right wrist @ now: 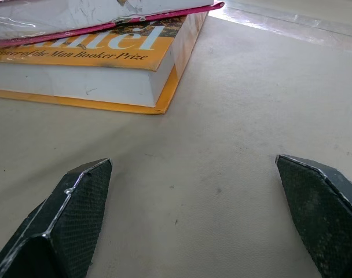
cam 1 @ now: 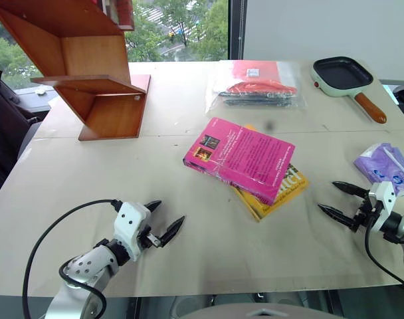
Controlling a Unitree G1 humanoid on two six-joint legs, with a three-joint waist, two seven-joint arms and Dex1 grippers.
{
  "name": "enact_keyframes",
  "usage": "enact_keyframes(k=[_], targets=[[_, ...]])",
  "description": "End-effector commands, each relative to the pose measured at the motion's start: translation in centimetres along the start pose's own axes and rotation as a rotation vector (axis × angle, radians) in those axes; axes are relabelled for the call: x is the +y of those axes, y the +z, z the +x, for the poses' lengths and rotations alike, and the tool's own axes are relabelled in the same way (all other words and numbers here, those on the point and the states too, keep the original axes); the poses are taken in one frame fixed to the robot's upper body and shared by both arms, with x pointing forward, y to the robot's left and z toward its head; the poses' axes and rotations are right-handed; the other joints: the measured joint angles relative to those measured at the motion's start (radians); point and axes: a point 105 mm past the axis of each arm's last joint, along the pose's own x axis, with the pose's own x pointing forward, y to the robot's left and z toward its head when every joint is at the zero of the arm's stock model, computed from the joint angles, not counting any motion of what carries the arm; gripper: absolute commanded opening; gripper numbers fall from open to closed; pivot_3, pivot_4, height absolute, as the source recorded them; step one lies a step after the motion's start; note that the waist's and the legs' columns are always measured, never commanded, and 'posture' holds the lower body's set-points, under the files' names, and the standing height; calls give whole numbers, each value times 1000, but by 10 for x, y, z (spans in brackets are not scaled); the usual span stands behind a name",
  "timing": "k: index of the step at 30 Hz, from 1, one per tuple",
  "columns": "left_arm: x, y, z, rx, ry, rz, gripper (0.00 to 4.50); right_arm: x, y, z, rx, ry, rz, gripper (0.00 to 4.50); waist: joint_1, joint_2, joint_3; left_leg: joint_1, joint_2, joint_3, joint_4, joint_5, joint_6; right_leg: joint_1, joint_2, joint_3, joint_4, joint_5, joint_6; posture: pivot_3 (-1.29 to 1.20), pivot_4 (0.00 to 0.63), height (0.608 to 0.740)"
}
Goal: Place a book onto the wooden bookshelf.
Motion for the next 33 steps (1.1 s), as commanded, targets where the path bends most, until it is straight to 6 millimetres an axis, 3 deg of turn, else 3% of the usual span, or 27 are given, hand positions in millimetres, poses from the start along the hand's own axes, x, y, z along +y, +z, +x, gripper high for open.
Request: enact_keyframes(k=[1,11,16,25,28,33], targets=[[-1,5,-1,-14,-7,32,4427,-1,12,0,-48,1,-54,4500,0,0,0,0,0,0,0,0,0,0,0,0,0,0,0,0,150,740],[1,3,1,-21,2,25,4427,-6,15,8,-56,13,-81,4500,0,0,0,0,0,1,1,0,0,0,0,-1,1,1,2,0,150,740],[3,4,2,-22,-4,62,4427,-12,30,15,-106,1,-79,4500,-1,0,0,0,0,1,1,0,0,0,0,-1,1,2,2,0,150,740],[1,11,0,-40,-46,54,4427,-18,40,24,-106,-14,-76,4500,0,0,0,1,0,1,1,1,-1,0,0,-1,1,2,2,0,150,740],[6,29,-5,-68,-94,84,4500,-30,51,35,-131,-61,-73,3266,-3,1,1,1,0,1,1,0,-1,0,0,-1,1,2,2,0,150,740],[13,64,-10,-104,-196,145,4500,-46,76,74,-174,-62,-112,862,-16,1,2,1,0,2,3,1,-2,0,2,-1,4,3,1,0,150,740]])
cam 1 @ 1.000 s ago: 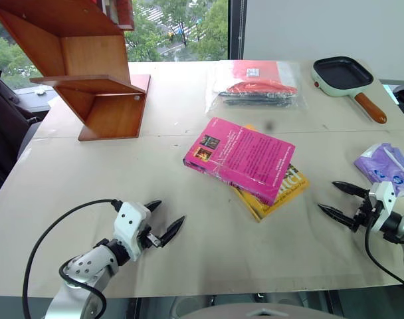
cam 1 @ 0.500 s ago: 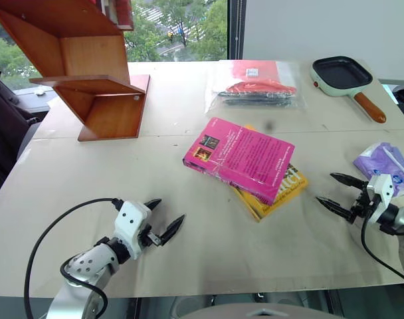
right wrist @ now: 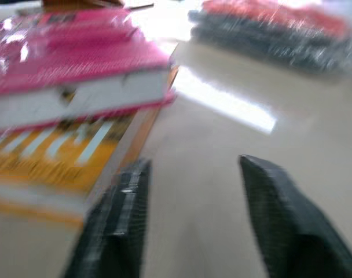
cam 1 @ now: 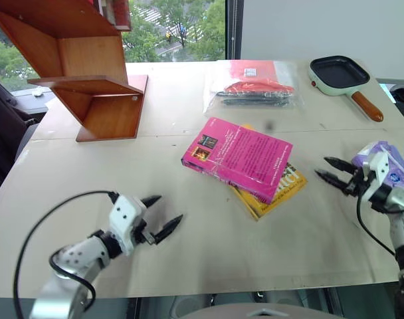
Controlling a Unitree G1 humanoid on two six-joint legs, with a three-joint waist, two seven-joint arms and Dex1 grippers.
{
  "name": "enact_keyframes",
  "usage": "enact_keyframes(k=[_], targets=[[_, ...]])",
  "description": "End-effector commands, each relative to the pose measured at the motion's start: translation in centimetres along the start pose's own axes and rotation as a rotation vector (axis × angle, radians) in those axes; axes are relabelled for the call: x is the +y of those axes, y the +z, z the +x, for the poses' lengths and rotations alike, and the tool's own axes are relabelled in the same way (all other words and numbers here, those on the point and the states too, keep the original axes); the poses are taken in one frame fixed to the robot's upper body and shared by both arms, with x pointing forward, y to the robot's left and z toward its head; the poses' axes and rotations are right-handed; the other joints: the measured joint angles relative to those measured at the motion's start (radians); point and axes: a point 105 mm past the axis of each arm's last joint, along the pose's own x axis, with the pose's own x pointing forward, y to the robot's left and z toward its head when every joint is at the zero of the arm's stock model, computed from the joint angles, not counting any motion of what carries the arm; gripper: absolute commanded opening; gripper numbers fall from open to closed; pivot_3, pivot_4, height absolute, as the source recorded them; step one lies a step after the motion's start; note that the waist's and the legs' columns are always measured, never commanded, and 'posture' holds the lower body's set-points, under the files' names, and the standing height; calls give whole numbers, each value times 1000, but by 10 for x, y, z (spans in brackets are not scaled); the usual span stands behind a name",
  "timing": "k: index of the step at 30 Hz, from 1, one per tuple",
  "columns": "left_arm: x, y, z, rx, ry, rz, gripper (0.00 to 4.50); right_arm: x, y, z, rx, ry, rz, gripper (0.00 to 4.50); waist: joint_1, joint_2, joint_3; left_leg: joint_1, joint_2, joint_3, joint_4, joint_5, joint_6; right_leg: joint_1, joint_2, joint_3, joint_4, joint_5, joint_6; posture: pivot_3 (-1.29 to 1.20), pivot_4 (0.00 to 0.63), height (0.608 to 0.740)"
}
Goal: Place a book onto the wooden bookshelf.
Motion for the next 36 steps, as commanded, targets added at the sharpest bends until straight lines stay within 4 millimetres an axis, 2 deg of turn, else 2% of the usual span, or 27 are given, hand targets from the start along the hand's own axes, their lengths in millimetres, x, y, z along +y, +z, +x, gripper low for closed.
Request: enact_keyframes(k=[1,2,6,10,14,16,19,23,36], targets=[[3,33,-3,-57,-75,65,4500,-10,14,29,-23,5,-43,259,-9,0,0,0,0,0,0,1,-2,0,0,0,0,0,0,0,150,740],[4,39,-3,-67,-89,75,4500,-12,16,38,-21,7,-47,27,-11,0,0,0,0,0,0,2,-4,0,0,0,0,0,0,0,150,740],[1,58,-3,-91,-156,102,4500,-19,25,71,-21,19,-61,27,-16,0,0,-1,0,1,0,3,-5,-1,3,0,0,1,0,0,150,740],[-3,60,-7,-82,-174,117,4500,-20,28,86,-12,40,-75,27,-18,0,1,-2,0,1,-2,3,-5,-3,1,1,-2,0,0,0,150,740],[-4,57,-10,-79,-166,122,4500,-9,31,95,-35,119,-59,27,-17,0,0,-9,0,1,-2,3,-6,-9,0,0,-3,0,0,0,150,740],[-4,55,-11,-77,-160,127,4500,-2,31,97,-46,164,-41,27,-18,0,1,-12,0,0,-1,3,-6,-12,0,0,-2,1,0,0,150,740],[-3,50,-11,-76,-152,115,4500,18,28,97,-53,287,-6,27,-17,0,1,-12,0,0,0,3,-6,-12,0,0,-1,1,0,0,150,740],[-4,48,-9,-85,-160,99,4500,32,30,91,-66,364,41,27,-15,0,1,-12,0,-1,0,3,-6,-12,0,0,0,1,0,0,150,740],[-3,48,-5,-86,-184,99,4500,48,22,79,-13,408,69,27,-16,0,0,-10,-2,0,3,3,-6,-14,-1,0,10,1,0,0,150,740]])
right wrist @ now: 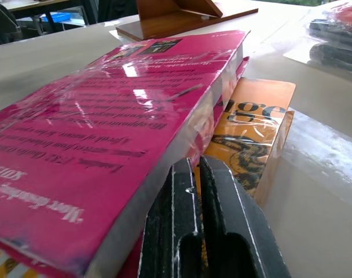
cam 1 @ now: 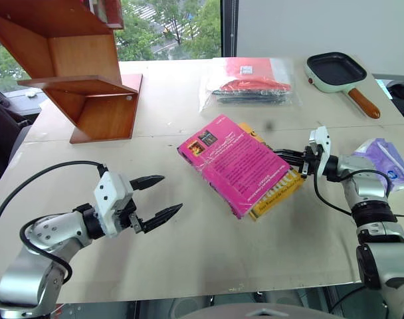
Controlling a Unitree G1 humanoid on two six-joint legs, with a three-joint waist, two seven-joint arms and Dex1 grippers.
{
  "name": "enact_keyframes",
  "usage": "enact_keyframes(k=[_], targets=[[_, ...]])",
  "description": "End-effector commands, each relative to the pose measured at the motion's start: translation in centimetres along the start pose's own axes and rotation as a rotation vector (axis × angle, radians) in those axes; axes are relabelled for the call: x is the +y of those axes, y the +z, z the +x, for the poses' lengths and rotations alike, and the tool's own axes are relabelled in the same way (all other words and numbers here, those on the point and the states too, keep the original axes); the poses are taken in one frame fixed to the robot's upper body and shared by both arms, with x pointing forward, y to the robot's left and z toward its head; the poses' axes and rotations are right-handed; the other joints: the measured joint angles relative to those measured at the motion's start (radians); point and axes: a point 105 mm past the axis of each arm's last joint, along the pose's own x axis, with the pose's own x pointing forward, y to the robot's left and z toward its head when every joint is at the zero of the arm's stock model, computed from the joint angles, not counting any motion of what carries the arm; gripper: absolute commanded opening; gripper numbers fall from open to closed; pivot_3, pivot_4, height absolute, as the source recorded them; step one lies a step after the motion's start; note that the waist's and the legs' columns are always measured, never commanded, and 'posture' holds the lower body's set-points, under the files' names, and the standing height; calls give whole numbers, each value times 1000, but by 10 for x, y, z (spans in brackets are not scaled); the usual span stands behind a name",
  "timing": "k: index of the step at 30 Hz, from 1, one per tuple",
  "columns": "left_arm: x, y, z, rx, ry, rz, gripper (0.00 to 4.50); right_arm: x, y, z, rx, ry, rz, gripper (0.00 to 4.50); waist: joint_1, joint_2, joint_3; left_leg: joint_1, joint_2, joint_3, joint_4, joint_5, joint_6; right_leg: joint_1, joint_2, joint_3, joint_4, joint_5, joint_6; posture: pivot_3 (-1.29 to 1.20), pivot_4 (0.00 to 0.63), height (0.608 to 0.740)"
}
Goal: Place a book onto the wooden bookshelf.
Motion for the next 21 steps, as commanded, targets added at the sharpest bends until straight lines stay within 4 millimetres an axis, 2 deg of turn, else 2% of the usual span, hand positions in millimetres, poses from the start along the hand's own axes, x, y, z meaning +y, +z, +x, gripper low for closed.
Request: enact_keyframes(k=[1,6,9,11,13,15,16,18,21], targets=[[0,6,0,-15,-10,25,4500,1,11,-2,-31,1,-34,27,0,0,0,0,0,0,0,0,0,0,0,0,0,0,0,0,150,740],[1,8,5,-70,33,-50,4500,-14,15,-14,-40,-97,-39,27,0,0,0,0,0,0,1,0,-1,0,0,0,1,0,0,0,150,740],[-4,6,14,-142,93,-242,4500,-21,24,-29,-61,-146,-61,27,3,0,0,0,-1,0,2,0,-1,0,0,0,2,0,0,0,150,740],[-9,5,22,-215,134,-408,4500,-18,30,-42,-59,-140,-62,27,4,0,0,-1,-1,0,6,0,0,0,-1,0,2,0,0,0,150,740],[-15,6,28,-274,149,-546,4500,-11,37,-54,-58,-128,-59,27,6,-1,0,-3,-1,-1,10,0,0,0,-1,0,2,0,0,0,150,740],[-19,4,35,-367,164,-767,4500,2,46,-69,-59,-115,-67,27,9,-1,-1,-4,-1,-2,12,-1,1,1,-1,1,3,0,0,0,150,740],[-21,-2,40,-380,162,-913,4500,11,53,-77,-71,-106,-81,27,16,-1,-1,-4,-1,-3,12,-1,1,2,-2,1,3,0,0,0,150,740],[-28,-12,50,-367,124,-1109,4500,27,65,-86,-92,-100,-77,27,21,-1,-1,-4,-1,-4,13,-2,4,2,-2,1,4,0,1,0,150,740],[-21,-29,76,-322,132,-1275,4500,59,64,-101,-22,-78,-54,27,31,1,-2,-1,-1,-5,13,-4,6,5,-1,0,6,0,0,0,150,740]])
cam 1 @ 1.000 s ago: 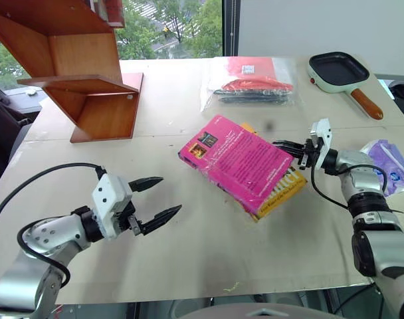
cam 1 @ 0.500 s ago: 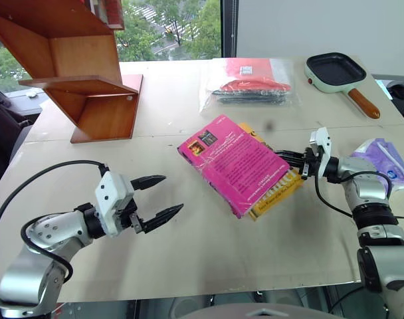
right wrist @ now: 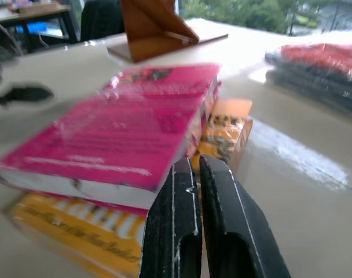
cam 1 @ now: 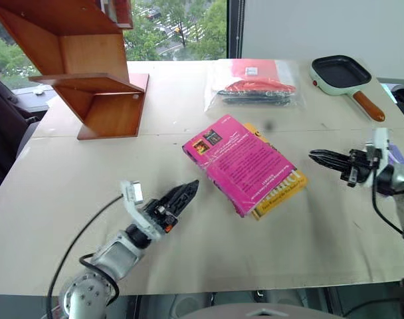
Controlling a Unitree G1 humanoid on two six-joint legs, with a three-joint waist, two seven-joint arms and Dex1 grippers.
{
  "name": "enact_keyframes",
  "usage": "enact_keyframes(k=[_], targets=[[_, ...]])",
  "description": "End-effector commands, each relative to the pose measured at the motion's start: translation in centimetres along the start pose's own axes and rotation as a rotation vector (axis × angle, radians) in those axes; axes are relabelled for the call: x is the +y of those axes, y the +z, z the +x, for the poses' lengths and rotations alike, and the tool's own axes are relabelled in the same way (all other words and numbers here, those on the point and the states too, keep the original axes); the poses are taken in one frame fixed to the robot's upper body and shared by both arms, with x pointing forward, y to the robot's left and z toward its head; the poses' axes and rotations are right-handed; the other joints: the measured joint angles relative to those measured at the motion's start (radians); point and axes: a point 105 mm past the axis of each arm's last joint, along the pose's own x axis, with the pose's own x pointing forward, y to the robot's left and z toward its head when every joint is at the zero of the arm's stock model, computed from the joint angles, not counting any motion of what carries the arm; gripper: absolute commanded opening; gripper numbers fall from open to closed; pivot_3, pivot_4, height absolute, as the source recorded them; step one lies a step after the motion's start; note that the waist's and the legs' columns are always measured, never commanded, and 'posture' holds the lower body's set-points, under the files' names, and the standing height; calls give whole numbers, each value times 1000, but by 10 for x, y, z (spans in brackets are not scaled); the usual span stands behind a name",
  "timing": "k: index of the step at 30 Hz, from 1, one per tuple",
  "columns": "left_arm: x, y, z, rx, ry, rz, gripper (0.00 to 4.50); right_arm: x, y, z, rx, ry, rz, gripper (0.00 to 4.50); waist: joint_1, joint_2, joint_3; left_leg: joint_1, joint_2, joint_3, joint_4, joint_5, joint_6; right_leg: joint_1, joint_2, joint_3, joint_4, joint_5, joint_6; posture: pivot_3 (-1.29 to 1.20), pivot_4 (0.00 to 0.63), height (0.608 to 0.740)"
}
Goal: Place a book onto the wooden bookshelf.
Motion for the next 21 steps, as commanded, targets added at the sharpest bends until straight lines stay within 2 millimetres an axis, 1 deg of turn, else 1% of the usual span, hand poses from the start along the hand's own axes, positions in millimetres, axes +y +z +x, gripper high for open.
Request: enact_keyframes(k=[1,3,5,7,8,11,13,15,16,18,21], targets=[[12,-5,21,32,26,-159,4500,31,20,-13,19,35,-37,27,8,0,0,2,0,-1,0,0,0,3,0,-1,0,0,0,0,150,740],[19,-3,30,46,45,-184,4500,43,20,-18,40,31,-47,27,9,-4,-2,4,0,-3,1,0,0,7,2,-3,-1,0,0,0,150,740],[26,-3,37,73,66,-178,4500,55,21,-25,71,30,-39,27,3,-4,-2,7,0,-1,2,0,0,9,6,-4,-1,0,0,0,150,740],[28,-3,45,100,61,-176,4500,66,24,-35,84,11,-61,537,1,-5,-3,10,0,4,1,0,0,11,6,-1,-1,-1,0,0,150,740],[28,-3,50,102,53,-188,4500,71,25,-40,96,3,-72,837,2,-5,-3,10,0,4,1,0,0,11,6,-1,-1,-1,0,0,150,740],[31,-5,63,130,37,-212,4500,84,27,-51,132,-33,-58,2156,4,-6,-4,11,0,5,1,0,0,11,6,0,-1,-1,1,0,150,740],[34,-10,71,168,39,-216,4500,92,28,-54,148,-45,-37,3040,6,-6,-5,11,0,5,1,0,0,11,6,0,-1,-1,0,0,150,740],[36,-14,78,187,44,-231,4500,97,30,-54,155,-55,-30,4120,7,-7,-5,13,0,5,1,0,0,13,6,0,-1,-1,0,0,150,740],[37,-15,81,193,46,-237,4500,98,31,-55,152,-64,-34,4452,8,-7,-6,15,0,5,1,0,0,14,6,0,-1,-1,0,0,150,740],[39,-20,86,217,49,-270,4500,99,31,-56,150,-92,-34,4452,8,-9,-7,17,0,4,1,0,0,17,6,0,-1,-3,-2,0,150,740],[37,-30,93,259,27,-358,4500,97,32,-57,134,-132,-71,4452,17,-9,-10,18,0,4,1,0,0,19,6,-1,-2,-4,-1,0,150,740]])
